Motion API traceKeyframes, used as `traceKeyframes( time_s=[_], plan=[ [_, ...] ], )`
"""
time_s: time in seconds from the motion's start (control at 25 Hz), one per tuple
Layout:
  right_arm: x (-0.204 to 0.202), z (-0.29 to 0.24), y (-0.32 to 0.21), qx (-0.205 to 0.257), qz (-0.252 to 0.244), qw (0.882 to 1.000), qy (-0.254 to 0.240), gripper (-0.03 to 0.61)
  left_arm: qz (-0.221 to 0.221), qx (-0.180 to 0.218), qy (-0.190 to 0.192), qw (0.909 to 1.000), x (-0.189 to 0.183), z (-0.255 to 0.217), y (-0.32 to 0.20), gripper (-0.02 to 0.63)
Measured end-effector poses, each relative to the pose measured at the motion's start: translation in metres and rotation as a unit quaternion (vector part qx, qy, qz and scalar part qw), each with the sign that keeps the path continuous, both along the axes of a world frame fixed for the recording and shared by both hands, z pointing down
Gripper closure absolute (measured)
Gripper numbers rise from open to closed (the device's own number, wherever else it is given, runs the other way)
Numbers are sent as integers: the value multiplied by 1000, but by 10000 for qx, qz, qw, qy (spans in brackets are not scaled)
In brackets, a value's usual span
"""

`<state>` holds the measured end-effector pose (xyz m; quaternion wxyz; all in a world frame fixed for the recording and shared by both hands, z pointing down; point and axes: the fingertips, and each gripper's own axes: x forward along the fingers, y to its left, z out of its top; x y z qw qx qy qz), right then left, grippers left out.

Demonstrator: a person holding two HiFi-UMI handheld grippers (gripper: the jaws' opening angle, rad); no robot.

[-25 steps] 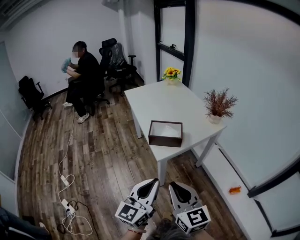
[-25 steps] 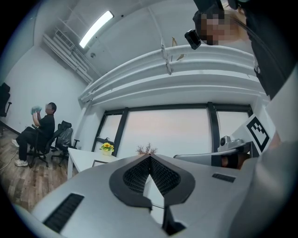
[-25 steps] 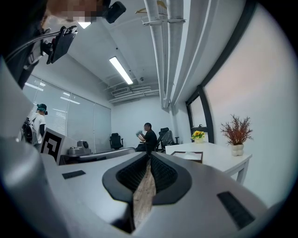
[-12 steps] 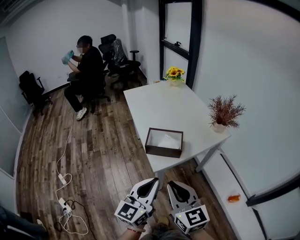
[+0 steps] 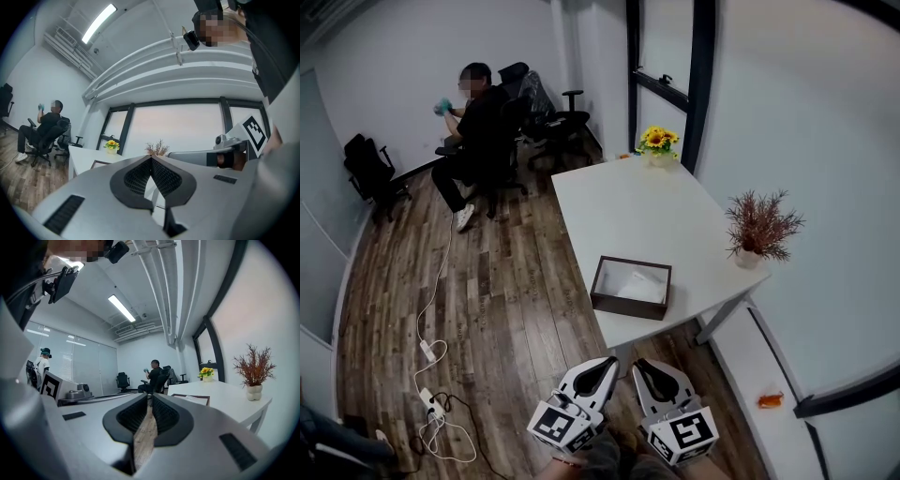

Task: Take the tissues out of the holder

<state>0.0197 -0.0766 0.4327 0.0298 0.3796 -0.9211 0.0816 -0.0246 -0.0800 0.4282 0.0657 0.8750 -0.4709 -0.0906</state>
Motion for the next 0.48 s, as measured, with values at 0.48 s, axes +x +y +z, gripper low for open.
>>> traceKeyframes(
  time_s=[0.48],
  plan=[
    [2, -2, -52, 11, 83, 10000, 26, 546, 63, 55, -85, 9999, -1, 3, -57, 606]
  ],
)
